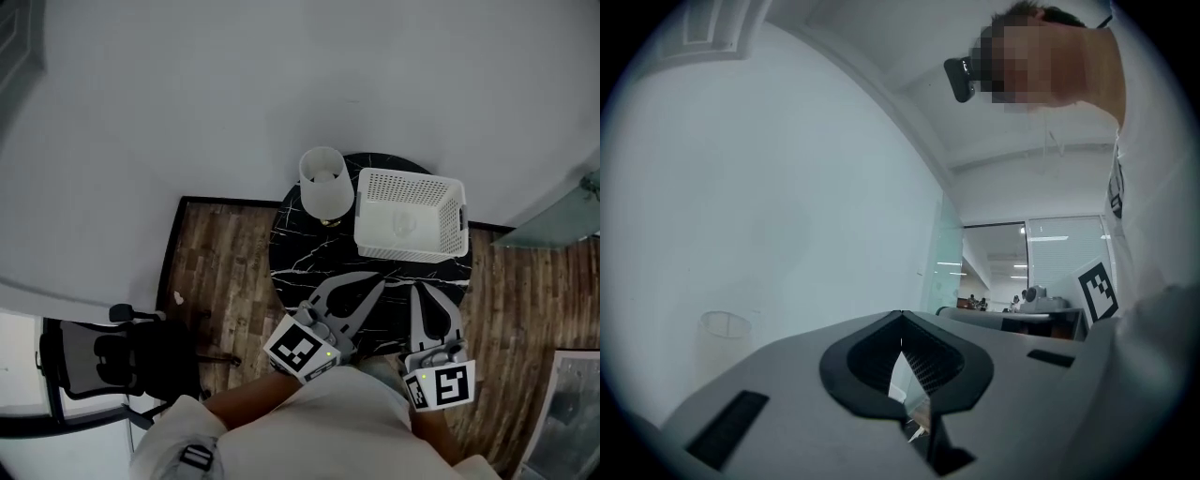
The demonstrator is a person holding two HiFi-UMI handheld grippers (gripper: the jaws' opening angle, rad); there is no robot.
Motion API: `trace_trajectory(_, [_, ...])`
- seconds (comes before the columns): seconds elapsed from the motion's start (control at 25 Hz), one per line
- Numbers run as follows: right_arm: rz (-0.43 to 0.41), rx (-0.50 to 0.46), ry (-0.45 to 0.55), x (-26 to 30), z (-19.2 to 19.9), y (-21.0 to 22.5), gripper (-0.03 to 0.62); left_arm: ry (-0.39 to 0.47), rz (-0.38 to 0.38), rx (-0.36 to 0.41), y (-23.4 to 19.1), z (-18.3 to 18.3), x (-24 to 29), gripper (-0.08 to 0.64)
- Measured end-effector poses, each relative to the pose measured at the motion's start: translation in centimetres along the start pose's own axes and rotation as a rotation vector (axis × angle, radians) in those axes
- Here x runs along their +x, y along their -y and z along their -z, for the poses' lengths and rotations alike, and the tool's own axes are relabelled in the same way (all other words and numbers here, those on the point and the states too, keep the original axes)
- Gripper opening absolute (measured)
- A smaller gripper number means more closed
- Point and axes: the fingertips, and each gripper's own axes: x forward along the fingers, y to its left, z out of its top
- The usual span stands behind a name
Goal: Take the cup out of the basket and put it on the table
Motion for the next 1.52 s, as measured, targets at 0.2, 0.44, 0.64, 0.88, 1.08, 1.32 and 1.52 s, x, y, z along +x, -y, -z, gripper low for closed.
trace_trajectory(0.2, [0.024, 0.006, -0.011, 0.8, 0.3, 2.8, 0.008, -0.03, -0.009, -0.013, -1.0, 0.6, 2.4, 0.006])
trace_trajectory(0.44, [0.005, -0.014, -0.016, 0.6, -0.2, 5.5, 0.008, -0.009, -0.048, -0.021, -0.2, 0.2, 5.0, 0.006])
trace_trajectory(0.64, [0.007, -0.01, -0.023, 0.8, 0.1, 7.0, 0.008, -0.017, -0.047, -0.007, 0.2, 0.4, 6.2, 0.006])
trace_trajectory(0.88, [0.005, 0.02, -0.076, 0.9, 2.3, 7.4, 0.008, -0.077, -0.06, -0.051, -0.2, 3.1, 6.3, 0.006])
trace_trajectory(1.08, [-0.003, 0.051, -0.136, 0.8, 5.0, 7.2, 0.008, -0.122, -0.073, -0.103, -0.9, 6.1, 5.9, 0.006])
trace_trajectory(1.32, [-0.015, 0.041, -0.165, 1.2, 6.6, 7.1, 0.008, -0.146, -0.093, -0.115, -1.8, 7.7, 5.8, 0.006])
trace_trajectory(1.52, [-0.031, 0.0, -0.178, 1.7, 7.1, 7.4, 0.008, -0.156, -0.076, -0.074, -2.2, 8.2, 6.2, 0.006])
